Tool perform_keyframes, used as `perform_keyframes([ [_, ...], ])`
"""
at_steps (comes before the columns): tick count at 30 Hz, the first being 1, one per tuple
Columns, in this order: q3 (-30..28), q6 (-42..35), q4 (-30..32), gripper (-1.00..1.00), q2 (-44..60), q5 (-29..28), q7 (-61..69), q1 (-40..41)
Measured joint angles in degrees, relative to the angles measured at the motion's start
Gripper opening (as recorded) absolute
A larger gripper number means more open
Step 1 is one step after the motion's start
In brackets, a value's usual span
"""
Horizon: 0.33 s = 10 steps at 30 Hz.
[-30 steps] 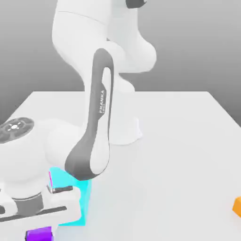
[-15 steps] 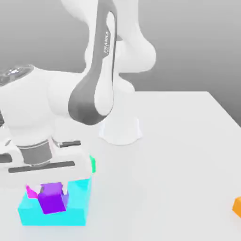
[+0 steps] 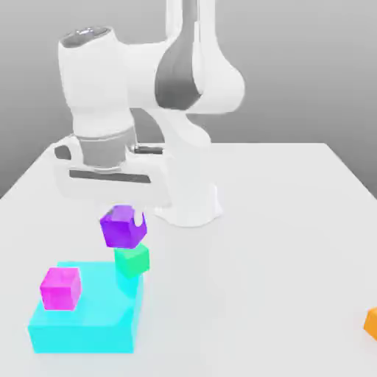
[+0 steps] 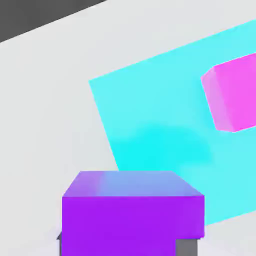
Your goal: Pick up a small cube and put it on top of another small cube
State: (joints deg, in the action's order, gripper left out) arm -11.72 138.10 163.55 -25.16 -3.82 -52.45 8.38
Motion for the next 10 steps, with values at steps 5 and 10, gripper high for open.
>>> perform_keyframes([
  [5,2.0,7.0,4.0,-1.0,2.7,-2.3,-4.5,2.3],
  [10,1.7,13.7,5.1,1.0,8.1,-2.2,-4.4,2.2],
])
